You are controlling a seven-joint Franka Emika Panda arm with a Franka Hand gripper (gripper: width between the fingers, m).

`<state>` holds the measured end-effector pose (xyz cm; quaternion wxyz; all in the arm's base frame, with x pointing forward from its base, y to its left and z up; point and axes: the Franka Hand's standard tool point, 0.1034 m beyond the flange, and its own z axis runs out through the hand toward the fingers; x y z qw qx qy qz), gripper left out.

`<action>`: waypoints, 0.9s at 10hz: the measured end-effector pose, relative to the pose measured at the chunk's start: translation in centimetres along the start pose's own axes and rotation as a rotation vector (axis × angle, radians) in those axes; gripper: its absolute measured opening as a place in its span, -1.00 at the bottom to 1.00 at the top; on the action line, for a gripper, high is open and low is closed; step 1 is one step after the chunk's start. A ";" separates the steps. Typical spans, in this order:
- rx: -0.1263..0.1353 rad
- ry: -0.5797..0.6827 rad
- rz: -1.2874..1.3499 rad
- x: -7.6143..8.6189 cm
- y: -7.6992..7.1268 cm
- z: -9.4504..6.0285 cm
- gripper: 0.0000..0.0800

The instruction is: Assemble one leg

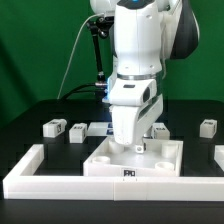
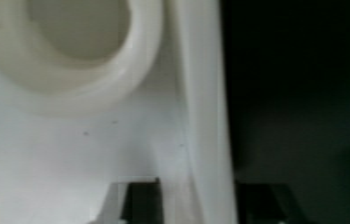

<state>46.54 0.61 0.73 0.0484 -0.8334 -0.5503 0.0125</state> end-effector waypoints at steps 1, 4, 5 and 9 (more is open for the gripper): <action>0.000 0.000 0.000 0.0 0.0 0.0 -0.76; -0.014 0.005 0.001 0.1 0.3 -0.2 -0.84; -0.015 0.005 0.001 0.1 0.3 -0.2 -0.84; -0.018 0.000 -0.044 0.1 0.4 -0.2 -0.84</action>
Offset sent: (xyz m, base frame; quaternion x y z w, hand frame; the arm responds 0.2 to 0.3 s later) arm 0.0000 0.0000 0.0000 0.0000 0.0000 0.0000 1.0000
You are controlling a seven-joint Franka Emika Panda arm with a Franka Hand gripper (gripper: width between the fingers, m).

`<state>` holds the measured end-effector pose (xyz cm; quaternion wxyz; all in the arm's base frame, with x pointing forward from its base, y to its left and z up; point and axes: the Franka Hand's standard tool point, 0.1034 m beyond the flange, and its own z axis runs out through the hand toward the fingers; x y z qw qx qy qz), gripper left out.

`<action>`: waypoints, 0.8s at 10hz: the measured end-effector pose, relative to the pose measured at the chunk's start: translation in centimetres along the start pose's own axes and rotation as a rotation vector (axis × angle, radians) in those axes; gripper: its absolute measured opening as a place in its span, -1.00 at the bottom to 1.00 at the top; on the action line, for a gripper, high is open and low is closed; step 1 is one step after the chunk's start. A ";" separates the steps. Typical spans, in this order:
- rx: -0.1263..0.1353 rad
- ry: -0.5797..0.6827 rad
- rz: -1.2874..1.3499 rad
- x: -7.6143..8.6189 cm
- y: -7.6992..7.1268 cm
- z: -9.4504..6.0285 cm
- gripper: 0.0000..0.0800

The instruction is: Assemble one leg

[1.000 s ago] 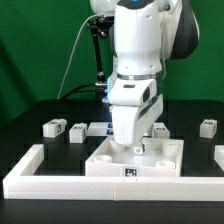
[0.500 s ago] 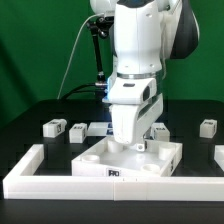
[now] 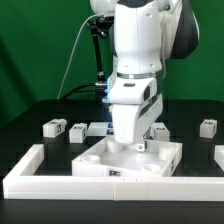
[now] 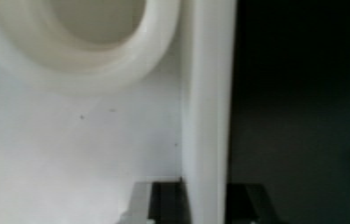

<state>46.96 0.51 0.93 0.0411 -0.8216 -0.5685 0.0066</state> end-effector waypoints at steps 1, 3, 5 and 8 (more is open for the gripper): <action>-0.005 -0.009 -0.077 0.0 0.1 -0.1 -0.84; -0.013 -0.021 -0.250 -0.2 0.4 0.0 -0.84; -0.016 -0.027 -0.289 -0.1 0.6 0.1 -0.84; -0.017 -0.027 -0.289 -0.1 0.6 0.1 -0.84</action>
Offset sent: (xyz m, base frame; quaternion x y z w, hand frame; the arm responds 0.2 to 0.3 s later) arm 0.0164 0.0071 -0.0096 -0.0157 -0.0155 -0.2219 0.9748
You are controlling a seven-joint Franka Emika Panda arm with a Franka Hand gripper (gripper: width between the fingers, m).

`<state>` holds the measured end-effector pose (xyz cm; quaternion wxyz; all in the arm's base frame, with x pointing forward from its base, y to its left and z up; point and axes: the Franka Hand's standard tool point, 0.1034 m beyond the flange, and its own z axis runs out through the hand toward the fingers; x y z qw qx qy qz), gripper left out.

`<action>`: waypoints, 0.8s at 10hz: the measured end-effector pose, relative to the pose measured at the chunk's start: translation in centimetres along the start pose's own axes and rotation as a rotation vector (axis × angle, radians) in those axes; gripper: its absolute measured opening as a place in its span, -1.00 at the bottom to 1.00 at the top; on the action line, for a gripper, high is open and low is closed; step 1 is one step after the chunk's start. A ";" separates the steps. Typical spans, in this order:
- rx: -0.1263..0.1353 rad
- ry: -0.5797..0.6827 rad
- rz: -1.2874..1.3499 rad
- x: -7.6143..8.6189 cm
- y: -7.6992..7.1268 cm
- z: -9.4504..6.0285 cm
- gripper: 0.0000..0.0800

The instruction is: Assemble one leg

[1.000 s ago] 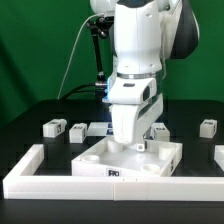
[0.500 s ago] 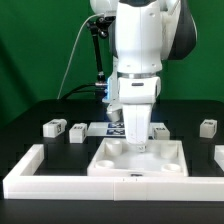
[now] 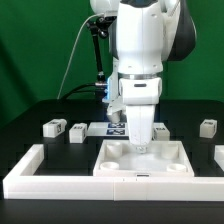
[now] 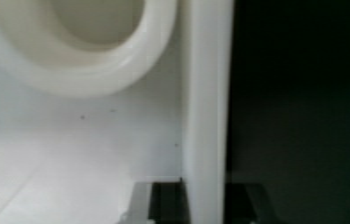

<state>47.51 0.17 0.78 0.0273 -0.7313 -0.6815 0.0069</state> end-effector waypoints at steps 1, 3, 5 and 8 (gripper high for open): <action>-0.001 -0.002 -0.013 0.3 0.0 0.0 -0.84; -0.004 0.002 -0.058 2.6 -0.2 0.1 -0.84; 0.000 0.011 -0.099 4.8 -0.1 0.1 -0.84; -0.010 0.025 -0.106 6.5 0.6 0.2 -0.84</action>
Offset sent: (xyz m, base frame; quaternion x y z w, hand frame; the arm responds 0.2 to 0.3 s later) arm -0.0010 0.0412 -0.0087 -0.0219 0.0077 -0.0545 0.9982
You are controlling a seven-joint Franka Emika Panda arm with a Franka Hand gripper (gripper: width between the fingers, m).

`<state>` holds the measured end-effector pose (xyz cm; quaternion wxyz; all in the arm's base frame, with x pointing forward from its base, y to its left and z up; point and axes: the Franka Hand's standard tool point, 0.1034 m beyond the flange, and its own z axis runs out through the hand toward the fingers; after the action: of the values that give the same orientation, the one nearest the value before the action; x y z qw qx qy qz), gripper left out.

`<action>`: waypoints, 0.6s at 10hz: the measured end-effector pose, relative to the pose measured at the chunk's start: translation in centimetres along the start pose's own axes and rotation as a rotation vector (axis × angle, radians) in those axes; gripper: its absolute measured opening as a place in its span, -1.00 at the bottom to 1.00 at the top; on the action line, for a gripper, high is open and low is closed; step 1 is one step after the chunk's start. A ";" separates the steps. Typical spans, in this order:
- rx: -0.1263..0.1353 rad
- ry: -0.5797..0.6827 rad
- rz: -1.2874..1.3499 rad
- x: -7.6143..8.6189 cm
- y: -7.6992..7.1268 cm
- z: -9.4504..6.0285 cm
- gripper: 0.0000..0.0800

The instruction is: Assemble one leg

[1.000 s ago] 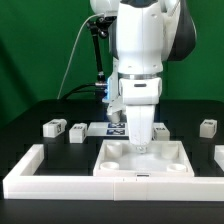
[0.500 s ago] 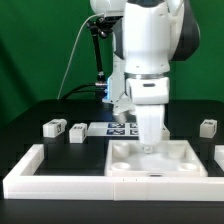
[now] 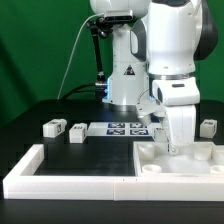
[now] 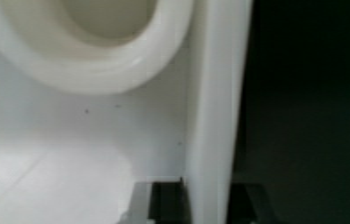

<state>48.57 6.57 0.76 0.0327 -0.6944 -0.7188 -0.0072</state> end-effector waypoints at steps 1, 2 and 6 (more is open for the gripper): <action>0.000 0.000 0.011 0.0 0.3 -0.1 -0.84; 0.004 0.000 0.027 0.0 0.5 0.0 -0.84; 0.012 -0.003 0.067 -0.1 0.5 0.0 -0.70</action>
Offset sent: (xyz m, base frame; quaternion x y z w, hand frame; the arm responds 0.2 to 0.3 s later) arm 0.0061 0.0084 0.0004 0.0169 -0.0028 0.0539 0.9984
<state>49.04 6.52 0.71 0.0363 -0.7179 -0.6952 -0.0008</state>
